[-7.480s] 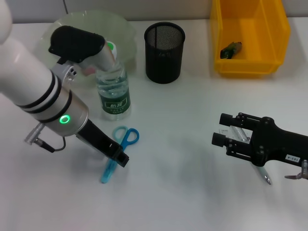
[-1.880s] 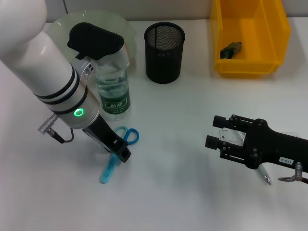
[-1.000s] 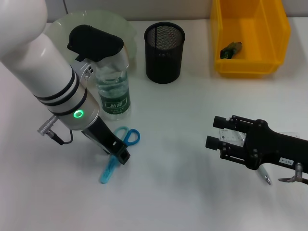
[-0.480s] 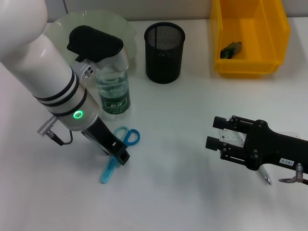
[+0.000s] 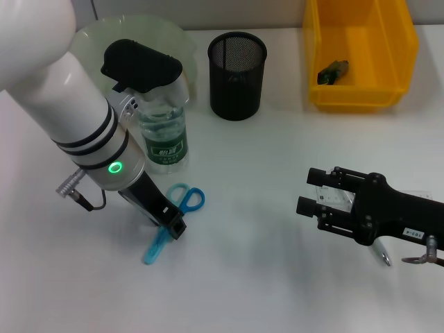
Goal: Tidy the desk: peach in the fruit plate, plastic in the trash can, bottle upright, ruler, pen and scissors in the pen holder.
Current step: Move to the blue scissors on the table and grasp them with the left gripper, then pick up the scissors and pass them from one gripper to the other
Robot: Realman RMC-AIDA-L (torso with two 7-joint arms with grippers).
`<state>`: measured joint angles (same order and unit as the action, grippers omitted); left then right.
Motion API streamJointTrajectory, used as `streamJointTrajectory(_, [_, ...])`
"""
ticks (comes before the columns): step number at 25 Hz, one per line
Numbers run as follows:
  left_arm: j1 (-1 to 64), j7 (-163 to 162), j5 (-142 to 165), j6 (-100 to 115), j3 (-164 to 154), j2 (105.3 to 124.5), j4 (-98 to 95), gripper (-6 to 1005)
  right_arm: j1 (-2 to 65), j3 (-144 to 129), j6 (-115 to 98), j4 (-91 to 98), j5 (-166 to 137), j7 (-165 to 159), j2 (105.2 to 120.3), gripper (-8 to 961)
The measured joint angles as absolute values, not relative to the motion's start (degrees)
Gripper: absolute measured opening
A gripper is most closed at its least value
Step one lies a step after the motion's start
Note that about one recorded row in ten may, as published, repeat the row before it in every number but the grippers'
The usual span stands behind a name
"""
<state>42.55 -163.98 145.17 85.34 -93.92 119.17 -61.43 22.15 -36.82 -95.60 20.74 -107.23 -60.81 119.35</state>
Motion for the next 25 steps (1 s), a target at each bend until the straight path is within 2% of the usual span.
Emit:
streamJointTrajectory(5, [42.7, -163.7, 145.2, 85.3, -94.0, 119.17, -61.4, 404, 22.1, -36.8, -95.6, 20.7, -107.2, -60.9, 119.35, 637])
streamJointTrajectory(9, [42.7, -163.6, 145.2, 85.2, -95.0, 119.17, -61.3, 301, 22.2, -36.8, -95.5, 20.7, -107.2, -60.9, 119.35, 636])
streamJointTrajectory(25, [43.3, -163.6, 145.2, 85.0, -96.8, 119.17, -61.2, 215, 22.2, -36.8, -95.4, 20.7, -107.2, -61.0, 119.35, 636])
